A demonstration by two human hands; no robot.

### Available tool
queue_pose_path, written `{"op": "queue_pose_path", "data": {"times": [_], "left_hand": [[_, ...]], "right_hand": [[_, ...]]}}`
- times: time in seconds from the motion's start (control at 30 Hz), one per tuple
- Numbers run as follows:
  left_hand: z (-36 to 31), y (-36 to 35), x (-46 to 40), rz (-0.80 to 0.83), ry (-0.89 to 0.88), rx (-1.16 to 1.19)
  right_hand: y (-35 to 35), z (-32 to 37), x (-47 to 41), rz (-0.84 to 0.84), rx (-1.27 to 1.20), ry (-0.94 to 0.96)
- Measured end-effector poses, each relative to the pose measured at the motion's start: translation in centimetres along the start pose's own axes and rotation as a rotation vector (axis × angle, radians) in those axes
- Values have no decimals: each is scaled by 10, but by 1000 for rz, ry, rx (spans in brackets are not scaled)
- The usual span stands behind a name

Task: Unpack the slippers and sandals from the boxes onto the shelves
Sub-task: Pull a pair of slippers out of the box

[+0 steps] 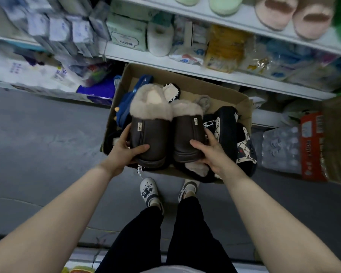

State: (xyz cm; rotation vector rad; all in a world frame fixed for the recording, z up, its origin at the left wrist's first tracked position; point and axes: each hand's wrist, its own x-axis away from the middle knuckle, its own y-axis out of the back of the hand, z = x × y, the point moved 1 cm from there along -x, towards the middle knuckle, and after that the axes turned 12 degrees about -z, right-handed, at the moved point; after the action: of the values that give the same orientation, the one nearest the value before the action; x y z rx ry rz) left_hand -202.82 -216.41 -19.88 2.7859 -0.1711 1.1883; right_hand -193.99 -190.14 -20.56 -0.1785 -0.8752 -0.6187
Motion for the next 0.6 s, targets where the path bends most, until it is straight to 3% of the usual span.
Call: {"op": "queue_pose_path", "data": {"times": [0.43,0.6], "left_hand": [[-123,-54,76,223,-291,-4],[-180,-89,107,297,-438,-53]], "right_hand": [[72,99,115,-77,-174,463],[123,141,150,-206,-145,644]]}}
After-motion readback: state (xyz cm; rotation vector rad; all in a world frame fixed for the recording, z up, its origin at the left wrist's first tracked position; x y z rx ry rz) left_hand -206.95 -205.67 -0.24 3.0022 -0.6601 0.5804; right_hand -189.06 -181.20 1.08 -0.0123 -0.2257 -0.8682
